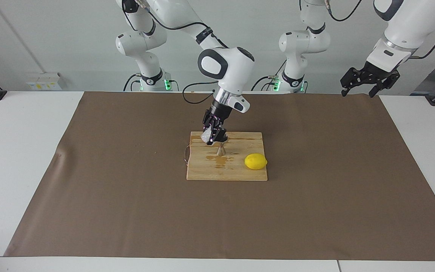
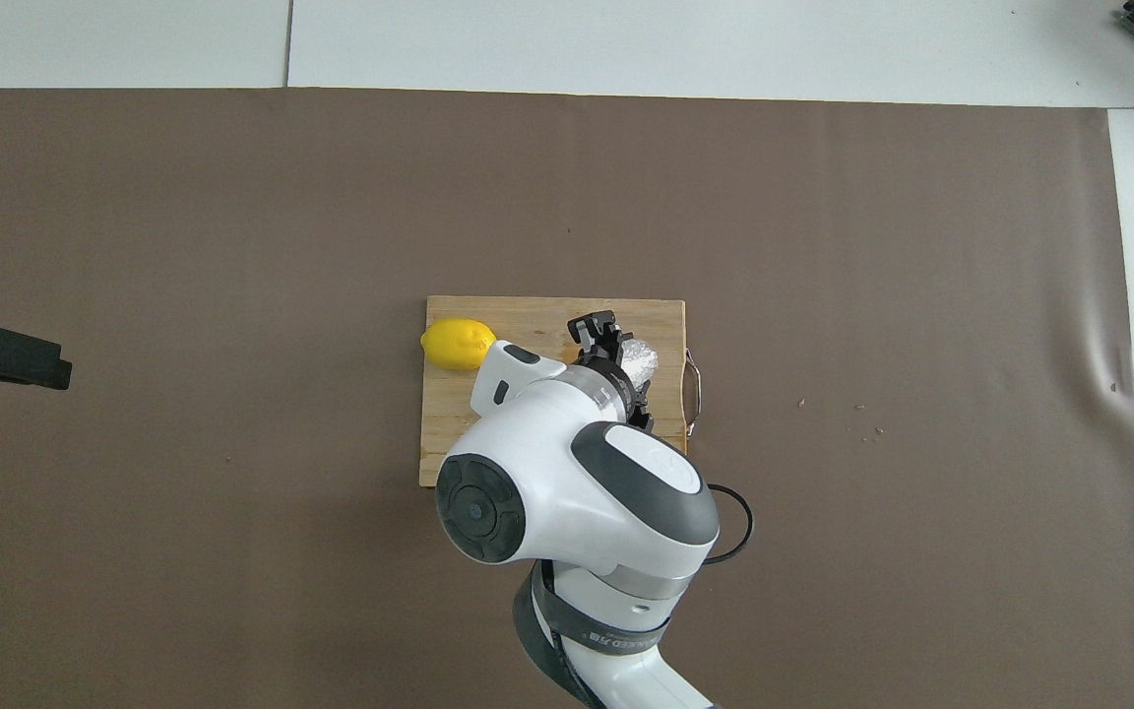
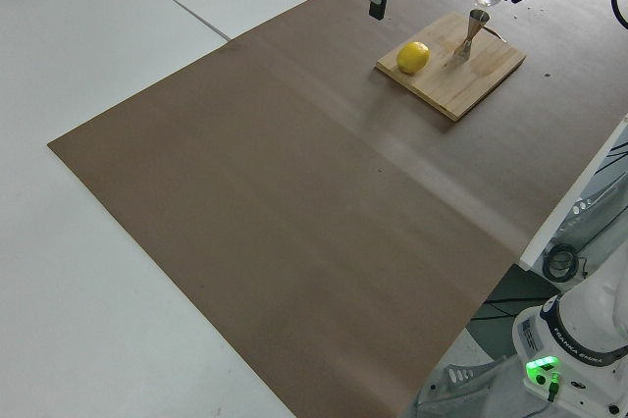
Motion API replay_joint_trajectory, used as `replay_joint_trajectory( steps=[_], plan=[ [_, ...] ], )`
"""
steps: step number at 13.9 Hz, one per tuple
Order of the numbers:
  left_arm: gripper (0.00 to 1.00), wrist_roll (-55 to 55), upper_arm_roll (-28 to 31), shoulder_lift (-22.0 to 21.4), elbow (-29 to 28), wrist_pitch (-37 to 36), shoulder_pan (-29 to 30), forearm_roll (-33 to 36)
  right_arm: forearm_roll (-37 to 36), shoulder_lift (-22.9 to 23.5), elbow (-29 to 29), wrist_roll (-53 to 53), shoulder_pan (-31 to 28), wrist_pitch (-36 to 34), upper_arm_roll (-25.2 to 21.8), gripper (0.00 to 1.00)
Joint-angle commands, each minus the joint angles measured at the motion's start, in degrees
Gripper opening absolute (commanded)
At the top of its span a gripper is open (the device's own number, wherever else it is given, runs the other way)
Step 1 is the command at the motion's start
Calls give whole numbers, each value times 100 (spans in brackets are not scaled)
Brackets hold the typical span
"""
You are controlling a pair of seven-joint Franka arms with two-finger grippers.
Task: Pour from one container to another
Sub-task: 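Carry the white cup with the right gripper back to its spot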
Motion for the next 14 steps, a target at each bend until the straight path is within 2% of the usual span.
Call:
replay_joint_trajectory(
  steps=[1, 14],
  plan=[
    [100, 8, -17, -25, -25, -62, 48, -53, -228, -85, -68, 167, 0, 13, 21, 4],
    [100, -1, -17, -25, -25, -62, 48, -53, -413, -76, -68, 167, 115, -57, 21, 4]
  ],
)
